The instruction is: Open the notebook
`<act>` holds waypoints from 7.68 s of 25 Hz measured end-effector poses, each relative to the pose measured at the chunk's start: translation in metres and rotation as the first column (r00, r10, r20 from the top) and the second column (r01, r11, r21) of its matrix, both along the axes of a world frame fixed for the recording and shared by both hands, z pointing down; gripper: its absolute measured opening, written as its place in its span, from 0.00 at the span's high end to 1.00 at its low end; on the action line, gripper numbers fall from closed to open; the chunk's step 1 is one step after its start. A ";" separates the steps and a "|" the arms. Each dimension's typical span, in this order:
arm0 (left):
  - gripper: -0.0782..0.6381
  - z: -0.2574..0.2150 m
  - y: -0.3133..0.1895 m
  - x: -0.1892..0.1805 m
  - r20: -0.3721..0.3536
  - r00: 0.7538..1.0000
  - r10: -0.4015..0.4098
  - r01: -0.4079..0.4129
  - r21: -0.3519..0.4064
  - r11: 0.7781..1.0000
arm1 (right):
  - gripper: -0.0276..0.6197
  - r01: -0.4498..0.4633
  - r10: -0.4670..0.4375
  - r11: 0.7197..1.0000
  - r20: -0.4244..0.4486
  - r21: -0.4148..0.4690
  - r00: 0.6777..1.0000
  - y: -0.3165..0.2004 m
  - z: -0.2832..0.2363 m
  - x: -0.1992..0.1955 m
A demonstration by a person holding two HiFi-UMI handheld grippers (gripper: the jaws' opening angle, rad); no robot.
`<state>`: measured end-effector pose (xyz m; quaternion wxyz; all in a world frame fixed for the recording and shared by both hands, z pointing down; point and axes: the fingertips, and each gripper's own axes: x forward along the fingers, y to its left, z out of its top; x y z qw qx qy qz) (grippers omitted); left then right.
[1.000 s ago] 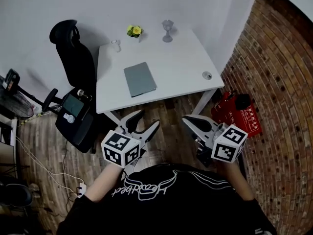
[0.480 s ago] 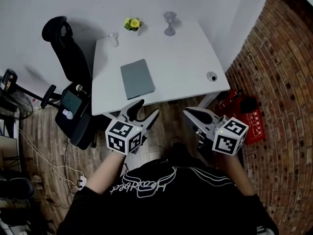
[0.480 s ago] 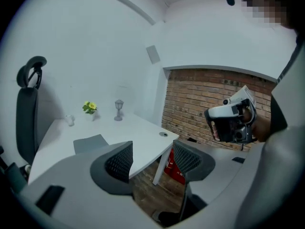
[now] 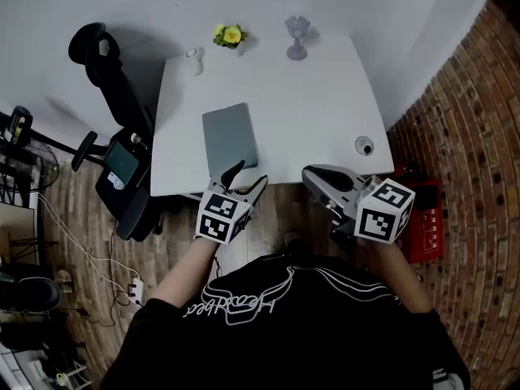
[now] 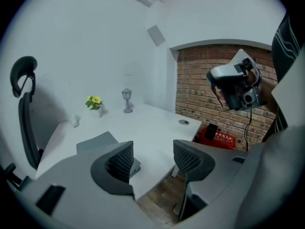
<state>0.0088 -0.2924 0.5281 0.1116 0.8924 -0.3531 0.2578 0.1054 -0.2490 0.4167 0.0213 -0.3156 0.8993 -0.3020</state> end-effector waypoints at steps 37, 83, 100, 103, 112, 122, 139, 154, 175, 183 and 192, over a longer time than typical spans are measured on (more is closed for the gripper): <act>0.59 0.103 -0.068 -0.006 0.299 0.948 -0.111 0.113 0.010 0.994 | 0.96 0.078 -0.082 0.990 -0.032 -0.113 0.996 -0.082 0.056 0.044; 0.83 0.025 -0.066 -0.030 0.212 0.968 -0.132 0.131 0.019 0.991 | 0.96 0.081 -0.083 0.993 -0.019 -0.084 0.996 -0.079 0.017 -0.009; 0.84 -0.018 -0.062 -0.082 0.107 0.966 -0.236 0.234 0.029 0.972 | 0.96 0.141 -0.146 0.986 -0.047 -0.092 0.988 -0.064 0.024 -0.056; 0.84 -0.024 -0.060 -0.095 0.081 0.961 -0.265 0.264 0.024 0.964 | 0.96 0.165 -0.171 0.982 -0.059 -0.088 0.984 -0.061 0.024 -0.068; 0.84 -0.033 -0.057 -0.141 0.012 0.933 -0.359 0.359 0.009 0.933 | 0.96 0.206 -0.210 0.977 -0.065 -0.061 0.976 -0.060 0.014 -0.096; 0.84 -0.032 -0.052 -0.189 -0.016 0.893 -0.450 0.450 -0.014 0.893 | 0.96 0.214 -0.217 0.976 -0.066 -0.049 0.974 -0.053 0.012 -0.115; 0.83 0.009 -0.042 -0.259 -0.035 0.840 -0.541 0.537 -0.089 0.839 | 0.96 0.129 -0.133 0.990 -0.086 -0.051 0.987 -0.020 0.026 -0.116; 0.83 0.067 -0.040 -0.297 -0.008 0.815 -0.580 0.575 -0.124 0.809 | 0.96 0.055 -0.064 0.993 -0.090 -0.109 0.994 -0.004 0.052 -0.100; 0.51 0.005 0.010 -0.237 -0.213 0.849 -0.483 0.453 -0.174 0.874 | 0.96 0.185 -0.187 0.982 -0.091 -0.032 0.978 0.017 0.027 -0.116; 0.56 -0.079 0.069 -0.152 -0.376 0.866 -0.330 0.303 -0.131 0.944 | 0.96 0.246 -0.245 0.969 -0.041 0.032 0.969 0.050 0.006 -0.109; 0.77 -0.152 0.141 -0.085 -0.524 0.828 -0.199 0.182 -0.084 0.980 | 0.96 0.257 -0.265 0.961 0.068 0.106 0.962 0.093 -0.033 -0.096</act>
